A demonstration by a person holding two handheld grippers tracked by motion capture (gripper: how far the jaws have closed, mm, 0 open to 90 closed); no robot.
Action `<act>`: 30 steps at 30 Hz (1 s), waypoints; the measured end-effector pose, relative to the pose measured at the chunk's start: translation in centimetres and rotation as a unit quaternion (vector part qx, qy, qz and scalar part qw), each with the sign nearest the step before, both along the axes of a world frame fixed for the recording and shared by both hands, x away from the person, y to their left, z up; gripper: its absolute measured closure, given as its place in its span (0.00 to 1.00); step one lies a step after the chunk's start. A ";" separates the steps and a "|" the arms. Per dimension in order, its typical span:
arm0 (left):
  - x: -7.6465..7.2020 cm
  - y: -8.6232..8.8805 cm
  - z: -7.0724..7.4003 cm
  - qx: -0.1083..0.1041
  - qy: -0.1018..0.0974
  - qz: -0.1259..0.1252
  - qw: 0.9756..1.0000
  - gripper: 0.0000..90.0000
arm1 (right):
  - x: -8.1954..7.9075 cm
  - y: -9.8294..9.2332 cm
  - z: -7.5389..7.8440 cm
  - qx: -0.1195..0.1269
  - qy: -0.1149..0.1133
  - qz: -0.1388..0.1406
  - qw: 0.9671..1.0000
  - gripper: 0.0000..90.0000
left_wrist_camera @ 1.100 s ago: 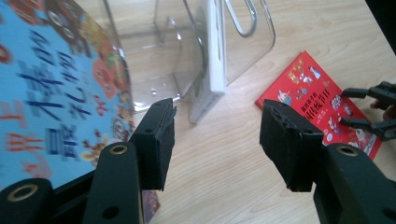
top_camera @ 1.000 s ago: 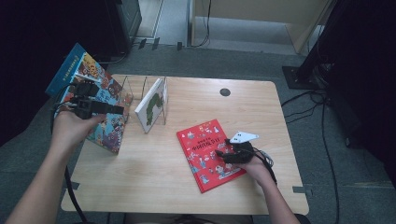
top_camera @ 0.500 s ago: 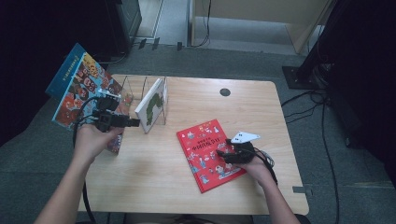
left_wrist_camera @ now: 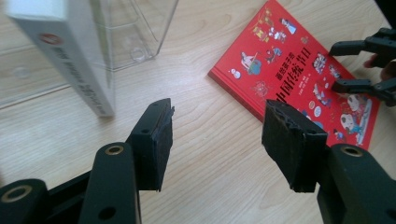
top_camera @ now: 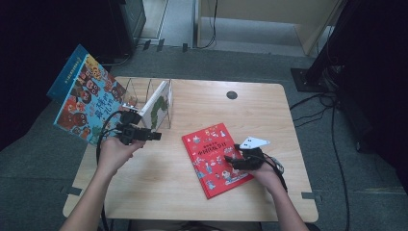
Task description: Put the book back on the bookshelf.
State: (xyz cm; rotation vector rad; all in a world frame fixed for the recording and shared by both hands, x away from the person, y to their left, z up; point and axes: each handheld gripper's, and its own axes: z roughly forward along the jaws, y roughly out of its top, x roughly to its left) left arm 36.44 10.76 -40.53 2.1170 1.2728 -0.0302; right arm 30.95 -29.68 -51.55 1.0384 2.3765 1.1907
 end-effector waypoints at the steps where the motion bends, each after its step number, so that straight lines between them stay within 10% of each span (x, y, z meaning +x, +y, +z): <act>1: 0.0 -0.2 -0.3 -0.004 -0.001 -0.003 1.000 0.49 | 0.0 0.0 0.0 0.001 -0.001 0.001 1.000 0.38; 22: 0.0 -4.2 -5.4 -0.046 -0.011 -0.048 0.998 0.63 | -1.3 -2.0 -0.2 0.008 0.012 -0.018 1.000 0.43; 30: 0.3 -5.6 -6.9 -0.024 -0.006 -0.053 0.998 0.62 | -2.0 -2.8 -0.2 0.013 0.011 -0.022 1.000 0.44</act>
